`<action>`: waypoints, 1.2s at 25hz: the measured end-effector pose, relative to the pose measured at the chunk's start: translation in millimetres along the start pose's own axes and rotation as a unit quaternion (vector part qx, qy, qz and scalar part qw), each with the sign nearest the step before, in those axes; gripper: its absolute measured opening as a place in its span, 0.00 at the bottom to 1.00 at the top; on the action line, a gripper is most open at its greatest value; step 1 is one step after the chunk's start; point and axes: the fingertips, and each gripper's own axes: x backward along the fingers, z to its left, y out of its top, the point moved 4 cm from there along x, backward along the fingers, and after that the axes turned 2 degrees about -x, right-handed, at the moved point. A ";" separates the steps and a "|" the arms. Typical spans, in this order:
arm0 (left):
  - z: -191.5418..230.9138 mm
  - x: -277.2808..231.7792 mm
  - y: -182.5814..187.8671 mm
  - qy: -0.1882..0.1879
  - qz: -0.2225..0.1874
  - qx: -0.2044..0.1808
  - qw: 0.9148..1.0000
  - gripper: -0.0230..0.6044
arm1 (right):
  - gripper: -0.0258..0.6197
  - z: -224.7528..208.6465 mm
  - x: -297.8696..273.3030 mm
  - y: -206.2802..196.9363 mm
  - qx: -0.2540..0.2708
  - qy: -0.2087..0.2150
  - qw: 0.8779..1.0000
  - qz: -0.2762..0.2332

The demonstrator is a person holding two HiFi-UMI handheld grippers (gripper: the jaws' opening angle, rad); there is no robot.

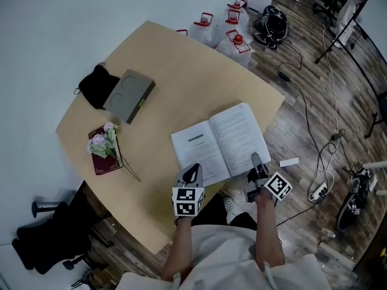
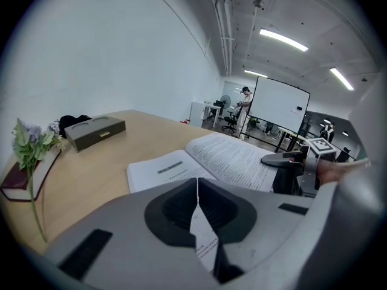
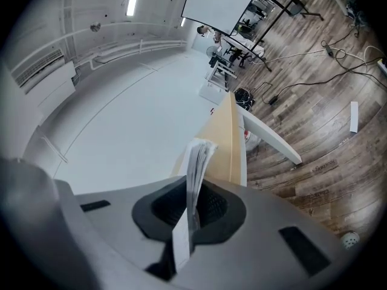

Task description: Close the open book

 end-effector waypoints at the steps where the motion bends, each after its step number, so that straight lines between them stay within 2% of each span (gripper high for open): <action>1: -0.5 2.6 -1.0 0.002 -0.001 0.001 1.000 0.08 | 0.08 2.2 0.3 0.5 0.004 0.004 1.000 0.001; 5: -0.4 12.1 -1.8 0.010 -0.006 0.001 1.000 0.07 | 0.08 4.9 6.7 -0.7 0.012 -0.018 1.000 0.008; 12: 0.1 30.0 0.0 0.013 -0.022 0.008 1.000 0.07 | 0.08 13.2 12.3 -6.8 0.015 -0.011 1.000 0.006; 15: -0.7 36.6 -1.0 0.016 -0.027 0.010 0.999 0.07 | 0.08 21.3 11.0 -9.9 0.013 0.017 1.000 0.005; 18: 0.4 44.1 -6.6 0.020 -0.028 0.013 0.999 0.07 | 0.08 22.4 14.7 -15.0 0.015 0.003 1.000 0.008; 22: 1.6 55.0 -12.7 0.027 -0.027 0.017 0.999 0.07 | 0.08 33.2 12.2 -17.8 0.025 0.041 0.999 0.008; 26: 3.8 64.5 -13.7 0.032 -0.034 0.018 0.999 0.07 | 0.08 40.8 12.8 -21.7 0.032 0.045 0.998 0.015; 30: 3.2 71.3 -12.3 0.036 -0.039 0.018 0.998 0.07 | 0.08 40.7 19.5 -22.4 0.037 0.015 0.999 0.020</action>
